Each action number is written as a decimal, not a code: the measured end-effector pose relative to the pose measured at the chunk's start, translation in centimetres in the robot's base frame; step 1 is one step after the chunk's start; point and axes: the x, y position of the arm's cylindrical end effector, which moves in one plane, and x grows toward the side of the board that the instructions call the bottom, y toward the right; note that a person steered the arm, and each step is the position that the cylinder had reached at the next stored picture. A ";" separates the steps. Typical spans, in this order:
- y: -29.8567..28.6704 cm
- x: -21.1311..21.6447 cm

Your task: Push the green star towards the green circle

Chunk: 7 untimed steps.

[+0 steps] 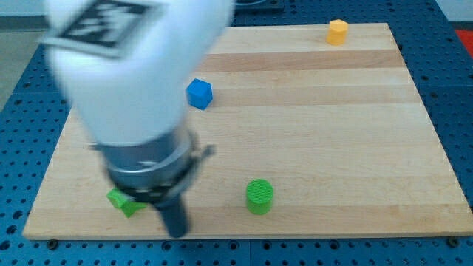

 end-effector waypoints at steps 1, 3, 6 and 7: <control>-2.7 -0.1; -10.1 -0.7; -5.3 -4.3; -4.6 -4.3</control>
